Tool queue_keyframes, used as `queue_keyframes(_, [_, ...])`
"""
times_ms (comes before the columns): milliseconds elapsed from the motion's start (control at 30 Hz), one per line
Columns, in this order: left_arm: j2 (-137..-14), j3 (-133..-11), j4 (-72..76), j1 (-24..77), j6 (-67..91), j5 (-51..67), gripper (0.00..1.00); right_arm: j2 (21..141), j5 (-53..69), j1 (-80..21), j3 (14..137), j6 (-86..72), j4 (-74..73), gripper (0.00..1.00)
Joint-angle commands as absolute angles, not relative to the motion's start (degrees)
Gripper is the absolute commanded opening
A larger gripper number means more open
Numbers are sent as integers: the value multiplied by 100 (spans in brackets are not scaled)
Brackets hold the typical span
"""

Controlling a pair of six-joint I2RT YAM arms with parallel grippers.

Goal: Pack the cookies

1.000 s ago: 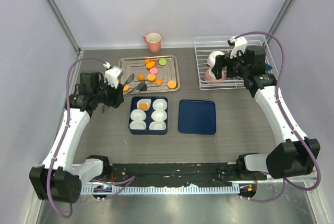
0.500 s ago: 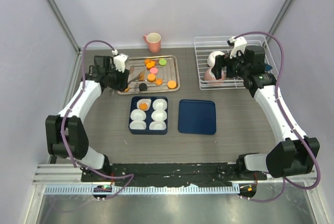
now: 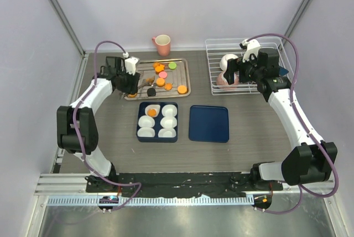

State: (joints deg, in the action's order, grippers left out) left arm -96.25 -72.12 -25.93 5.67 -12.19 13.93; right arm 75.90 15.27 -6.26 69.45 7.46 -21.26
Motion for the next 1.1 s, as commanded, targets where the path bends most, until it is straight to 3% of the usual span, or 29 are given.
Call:
queue_keyframes(0, [-9764, -7471, -2259, 589, -1186, 1415, 54, 7576, 1485, -642, 7005, 844, -1978, 100])
queue_keyframes(1067, [-9448, -6926, -2268, 589, -1257, 1380, 48, 7541, 1433, -650, 6987, 870, -1978, 100])
